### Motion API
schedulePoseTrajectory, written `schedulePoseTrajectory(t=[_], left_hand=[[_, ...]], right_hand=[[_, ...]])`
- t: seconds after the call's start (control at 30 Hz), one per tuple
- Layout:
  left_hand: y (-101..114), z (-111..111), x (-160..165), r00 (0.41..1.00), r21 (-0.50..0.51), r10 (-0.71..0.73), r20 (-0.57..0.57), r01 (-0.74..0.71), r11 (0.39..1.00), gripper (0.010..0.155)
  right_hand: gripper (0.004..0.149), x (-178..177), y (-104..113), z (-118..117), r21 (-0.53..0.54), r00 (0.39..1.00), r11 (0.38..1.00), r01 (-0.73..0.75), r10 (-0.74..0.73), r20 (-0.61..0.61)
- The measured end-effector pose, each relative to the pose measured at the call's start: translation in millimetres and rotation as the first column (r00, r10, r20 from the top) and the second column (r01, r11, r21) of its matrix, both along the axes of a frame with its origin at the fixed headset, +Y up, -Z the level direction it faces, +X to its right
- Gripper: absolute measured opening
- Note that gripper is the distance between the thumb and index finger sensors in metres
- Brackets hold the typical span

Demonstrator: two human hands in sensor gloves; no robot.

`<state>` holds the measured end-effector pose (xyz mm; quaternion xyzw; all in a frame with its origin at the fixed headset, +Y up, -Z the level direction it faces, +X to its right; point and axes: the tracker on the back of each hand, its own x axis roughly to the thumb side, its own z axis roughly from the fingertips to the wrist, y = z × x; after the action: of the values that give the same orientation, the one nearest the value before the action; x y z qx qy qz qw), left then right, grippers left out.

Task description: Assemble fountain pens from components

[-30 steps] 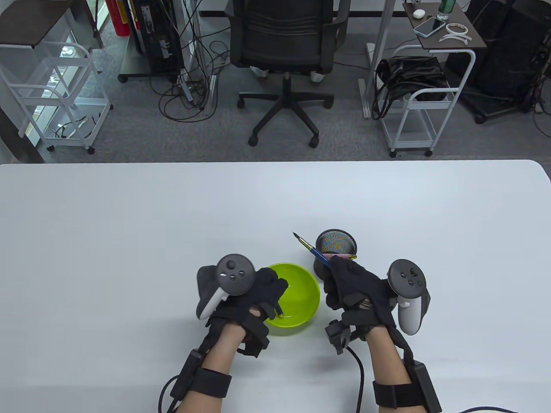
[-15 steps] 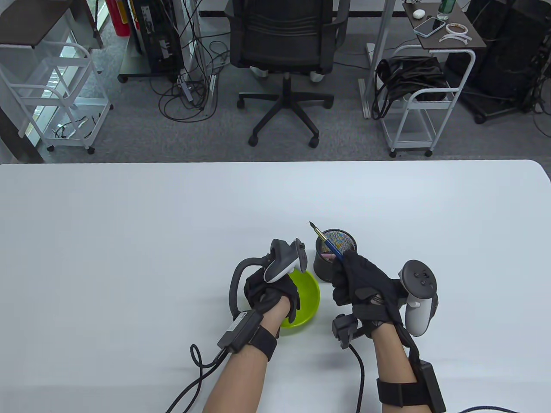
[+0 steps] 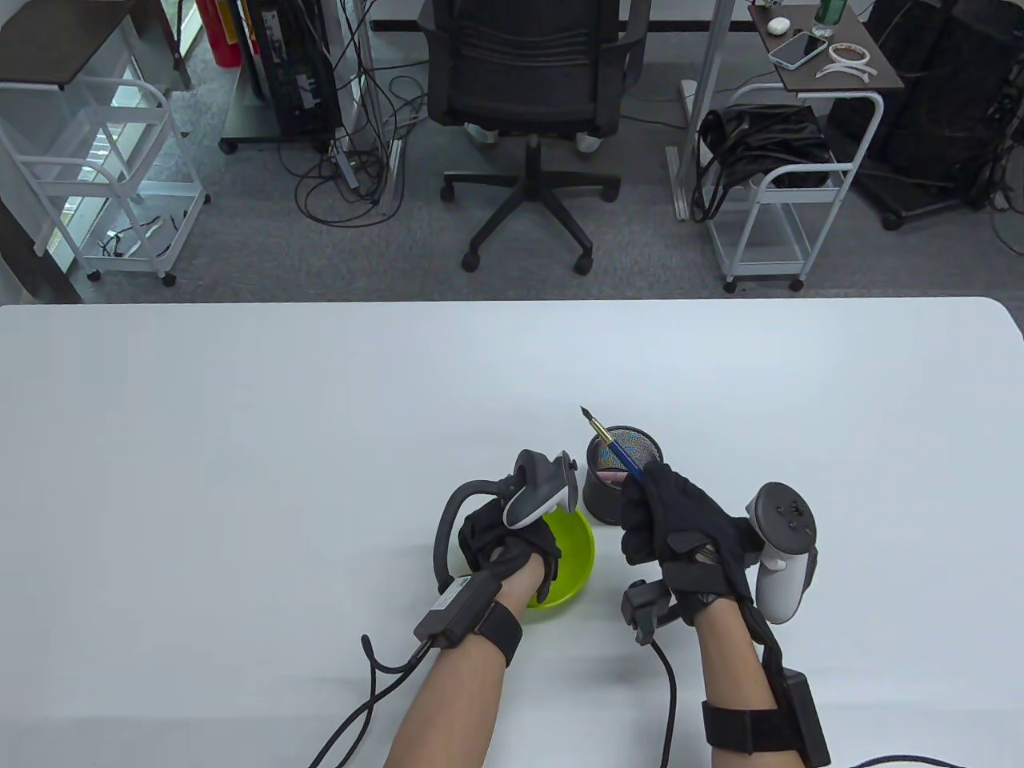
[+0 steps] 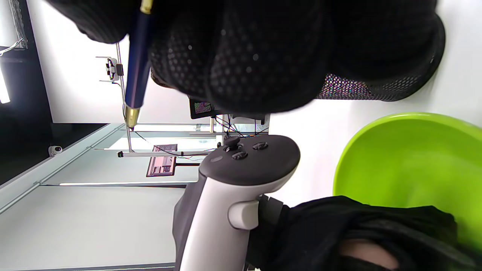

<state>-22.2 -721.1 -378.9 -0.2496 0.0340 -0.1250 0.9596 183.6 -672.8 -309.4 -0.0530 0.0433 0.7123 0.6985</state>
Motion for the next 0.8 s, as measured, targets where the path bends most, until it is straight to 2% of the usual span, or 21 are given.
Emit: schedulePoseTrajectory(t=[0.17,0.4,0.53,0.63,0.8], left_hand=[[-2,-1,1,0.999,-0.041,0.033,-0.021,-0.034,0.999,0.05],[-4,-2,4,1.0,-0.03,0.009,0.003,-0.009,1.0,0.049],[-3,-2,2,0.999,-0.046,0.042,-0.003,-0.042,0.998,0.049],[1,-1,1,0.998,-0.047,0.054,0.013,-0.053,0.997,0.049],[20,1,-3,0.992,0.03,0.11,0.055,-0.111,0.993,0.05]], right_hand=[[0.05,1,0,0,-0.001,1.0,1.0,0.005,-0.005,0.003],[0.05,2,0,0,-0.002,1.0,1.0,0.009,-0.009,0.006],[0.05,2,0,0,-0.004,1.0,1.0,0.009,-0.009,0.005],[0.05,2,-1,0,-0.009,1.0,1.0,0.003,-0.003,0.003],[0.05,1,-2,0,-0.013,1.0,1.0,-0.014,0.014,0.002]])
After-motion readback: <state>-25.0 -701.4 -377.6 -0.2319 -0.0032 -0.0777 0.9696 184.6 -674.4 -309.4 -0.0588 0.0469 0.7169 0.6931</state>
